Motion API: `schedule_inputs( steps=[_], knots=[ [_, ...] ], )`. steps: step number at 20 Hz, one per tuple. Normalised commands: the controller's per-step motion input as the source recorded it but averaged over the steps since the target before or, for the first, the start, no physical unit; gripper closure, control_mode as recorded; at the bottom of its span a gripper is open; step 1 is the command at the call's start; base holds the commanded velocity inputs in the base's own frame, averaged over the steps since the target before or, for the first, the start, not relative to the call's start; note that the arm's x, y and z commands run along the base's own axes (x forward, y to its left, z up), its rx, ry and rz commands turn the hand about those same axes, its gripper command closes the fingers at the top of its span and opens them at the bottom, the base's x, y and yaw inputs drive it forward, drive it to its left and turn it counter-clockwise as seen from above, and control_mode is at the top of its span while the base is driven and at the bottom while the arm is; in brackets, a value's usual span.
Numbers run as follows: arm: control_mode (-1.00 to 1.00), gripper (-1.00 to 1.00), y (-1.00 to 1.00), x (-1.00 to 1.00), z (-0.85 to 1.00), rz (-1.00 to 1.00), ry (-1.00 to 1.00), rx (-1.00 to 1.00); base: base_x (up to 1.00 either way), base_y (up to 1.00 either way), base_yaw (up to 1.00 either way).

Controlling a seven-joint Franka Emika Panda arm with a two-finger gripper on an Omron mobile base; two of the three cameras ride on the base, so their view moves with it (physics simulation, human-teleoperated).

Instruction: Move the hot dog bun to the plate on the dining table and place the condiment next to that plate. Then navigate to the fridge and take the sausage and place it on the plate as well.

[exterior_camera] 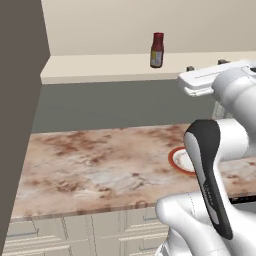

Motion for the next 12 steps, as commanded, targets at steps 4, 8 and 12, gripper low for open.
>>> schedule_inputs(
  steps=[4,8,12],
  knots=[
    [-1.0,-1.0,0.0,0.1,0.05,-0.01,0.24,0.11,0.0,0.0,0.0],
    [-1.0,-1.0,0.0,0.01,0.04,-0.02,0.18,0.11,0.0,0.0,0.0],
    [-1.0,-1.0,0.0,0.0,0.0,0.0,0.04,0.0,0.0,0.0,0.0]
  ],
)
